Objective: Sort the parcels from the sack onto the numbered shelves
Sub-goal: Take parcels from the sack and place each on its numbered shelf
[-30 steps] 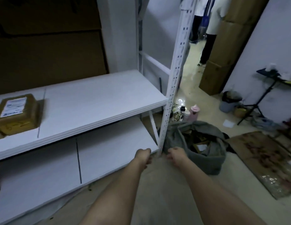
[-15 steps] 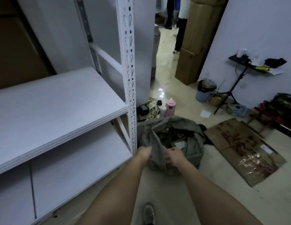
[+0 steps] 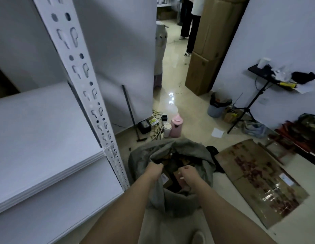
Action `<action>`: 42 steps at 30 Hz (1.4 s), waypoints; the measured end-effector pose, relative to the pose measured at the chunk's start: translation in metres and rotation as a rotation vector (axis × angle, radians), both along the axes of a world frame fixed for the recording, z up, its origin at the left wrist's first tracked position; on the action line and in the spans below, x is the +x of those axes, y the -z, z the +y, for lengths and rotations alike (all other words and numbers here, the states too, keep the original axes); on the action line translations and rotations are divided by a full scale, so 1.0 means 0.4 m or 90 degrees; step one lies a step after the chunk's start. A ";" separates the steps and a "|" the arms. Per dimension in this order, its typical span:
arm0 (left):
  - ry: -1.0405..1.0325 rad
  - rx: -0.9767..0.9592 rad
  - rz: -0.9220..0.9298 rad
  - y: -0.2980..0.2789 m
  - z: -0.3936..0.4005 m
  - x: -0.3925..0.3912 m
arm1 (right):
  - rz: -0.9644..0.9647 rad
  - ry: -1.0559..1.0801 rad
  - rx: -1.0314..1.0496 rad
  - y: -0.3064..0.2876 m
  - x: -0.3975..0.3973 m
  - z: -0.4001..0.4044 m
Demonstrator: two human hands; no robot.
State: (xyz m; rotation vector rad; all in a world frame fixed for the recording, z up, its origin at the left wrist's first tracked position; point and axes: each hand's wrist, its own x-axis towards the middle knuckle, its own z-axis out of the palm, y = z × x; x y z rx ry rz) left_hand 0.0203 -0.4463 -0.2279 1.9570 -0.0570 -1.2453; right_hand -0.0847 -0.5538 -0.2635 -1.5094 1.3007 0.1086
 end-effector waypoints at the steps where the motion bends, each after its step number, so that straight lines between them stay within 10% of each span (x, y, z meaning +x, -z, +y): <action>1: 0.001 0.005 -0.007 0.008 -0.026 0.007 | 0.003 -0.019 -0.004 0.000 0.012 -0.028; 14: 0.249 0.260 -0.352 0.269 -0.353 0.097 | 0.161 -0.437 -0.195 0.249 0.168 -0.435; 32: 0.926 0.547 -0.828 1.227 -0.533 0.269 | 0.100 -1.026 -0.862 1.144 0.476 -0.662; 42: 0.877 0.952 -0.888 1.453 -0.541 0.453 | 0.096 -1.117 -1.083 1.313 0.579 -0.715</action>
